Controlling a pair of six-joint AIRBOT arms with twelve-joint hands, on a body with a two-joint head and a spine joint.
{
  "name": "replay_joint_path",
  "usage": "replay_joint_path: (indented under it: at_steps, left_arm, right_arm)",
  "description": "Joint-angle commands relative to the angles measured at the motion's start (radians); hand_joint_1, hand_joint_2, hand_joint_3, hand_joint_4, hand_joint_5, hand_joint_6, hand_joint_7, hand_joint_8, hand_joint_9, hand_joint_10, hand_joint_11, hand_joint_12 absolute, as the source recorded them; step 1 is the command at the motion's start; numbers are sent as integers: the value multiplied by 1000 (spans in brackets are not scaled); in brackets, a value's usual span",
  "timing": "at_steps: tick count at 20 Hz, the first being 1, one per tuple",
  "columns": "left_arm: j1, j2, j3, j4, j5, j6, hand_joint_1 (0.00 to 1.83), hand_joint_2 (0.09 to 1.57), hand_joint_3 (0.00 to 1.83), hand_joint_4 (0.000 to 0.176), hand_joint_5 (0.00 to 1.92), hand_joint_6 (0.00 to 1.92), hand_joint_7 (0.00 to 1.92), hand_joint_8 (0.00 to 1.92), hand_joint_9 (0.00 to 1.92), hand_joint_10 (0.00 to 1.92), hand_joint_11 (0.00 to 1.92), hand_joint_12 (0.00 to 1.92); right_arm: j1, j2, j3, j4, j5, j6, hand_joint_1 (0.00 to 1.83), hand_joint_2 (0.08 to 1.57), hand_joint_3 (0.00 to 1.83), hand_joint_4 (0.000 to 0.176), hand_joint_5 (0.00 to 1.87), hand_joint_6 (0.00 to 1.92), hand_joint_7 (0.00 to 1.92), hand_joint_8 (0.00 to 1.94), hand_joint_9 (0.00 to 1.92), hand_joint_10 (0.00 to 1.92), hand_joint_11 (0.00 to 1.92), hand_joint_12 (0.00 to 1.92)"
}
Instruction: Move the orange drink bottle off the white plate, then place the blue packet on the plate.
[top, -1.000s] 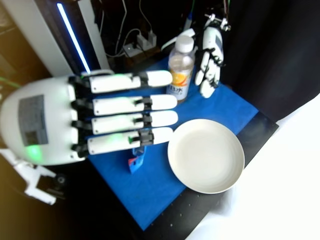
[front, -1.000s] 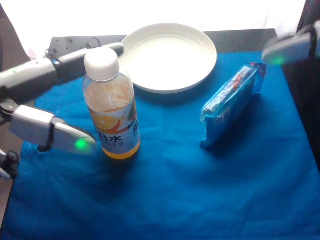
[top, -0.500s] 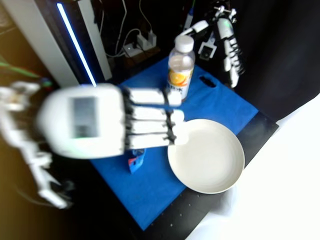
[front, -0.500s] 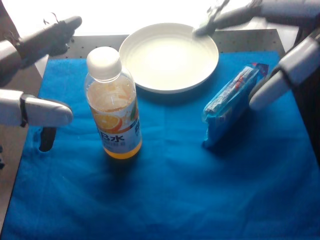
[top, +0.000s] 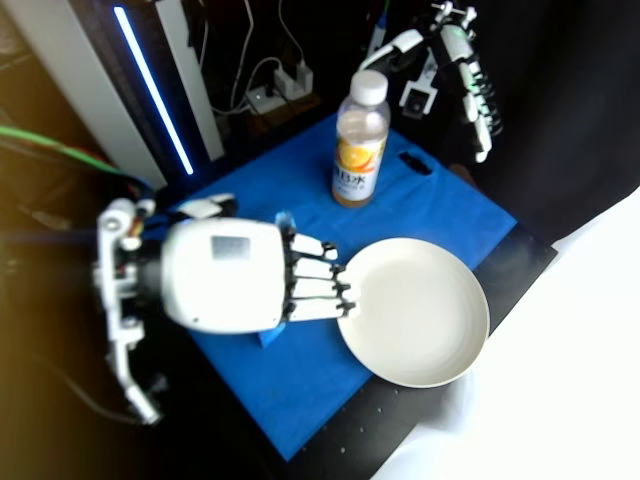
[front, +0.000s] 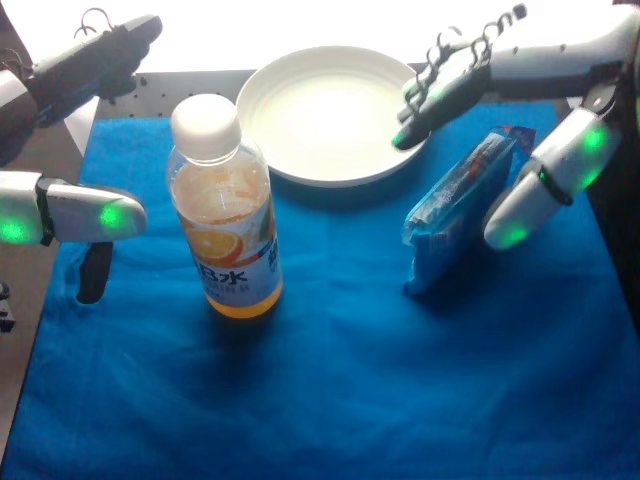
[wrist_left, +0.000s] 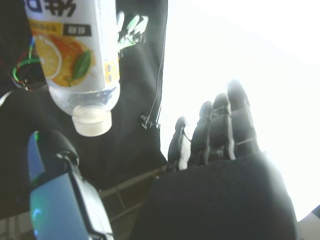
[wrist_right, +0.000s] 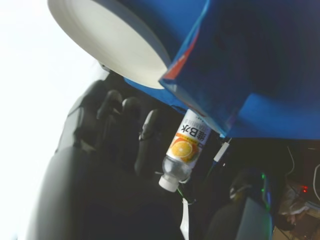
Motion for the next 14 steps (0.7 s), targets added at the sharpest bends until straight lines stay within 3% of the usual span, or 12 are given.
replay_joint_path:
  at_steps: [1,2,3,4,5,8,10,11,12,14]
  left_arm:
    - [-10,0,0,-45,-124,-1,598,702,3,152,0,0,9,0,46,1,0,332]
    - [-10,0,-2,-46,-127,0,632,688,0,169,0,0,12,1,41,0,0,311]
    - [-10,0,-2,-46,-127,1,621,691,0,174,0,0,16,0,48,1,0,346]
    - [-10,0,-3,-46,-128,2,628,691,0,174,0,0,16,0,58,4,0,357]
    - [-10,0,-4,-46,-130,2,624,690,0,160,0,0,30,2,69,5,0,388]
    - [-10,-1,-6,-48,-134,4,589,694,2,154,0,0,11,1,71,2,0,430]
    - [-9,-2,-7,-48,-135,5,560,705,5,155,0,0,0,0,81,3,0,453]
    - [-9,-4,-7,-49,-136,5,570,718,9,151,0,0,6,2,90,6,0,459]
    - [-7,-6,-7,-52,-139,5,574,717,4,151,0,0,9,2,95,5,0,479]
    - [-3,-9,-8,-55,-143,5,535,733,4,132,0,0,0,0,98,2,0,538]
  right_arm:
    - [19,-2,5,46,26,11,745,657,5,65,543,0,423,0,297,0,0,779]
    - [19,-4,5,37,22,11,764,680,0,62,556,0,428,0,315,1,0,875]
    - [19,-5,5,35,21,11,789,685,0,76,552,0,410,0,314,0,0,889]
    - [19,-6,5,29,20,11,811,690,0,76,560,1,408,0,332,3,0,925]
    - [19,-8,5,22,19,14,829,688,0,70,560,0,406,0,344,6,0,931]
    - [19,-11,5,8,17,20,864,686,0,58,610,8,494,12,385,9,0,858]
    - [18,-15,4,8,17,20,910,702,3,41,695,17,568,13,434,13,23,863]
    - [18,-17,3,8,16,20,959,732,1,17,756,13,649,12,513,24,45,902]
    - [18,-19,3,8,15,20,974,758,0,24,782,6,688,6,557,25,58,947]
    - [18,-23,4,4,10,20,1074,856,2,40,878,12,815,23,678,83,121,1144]
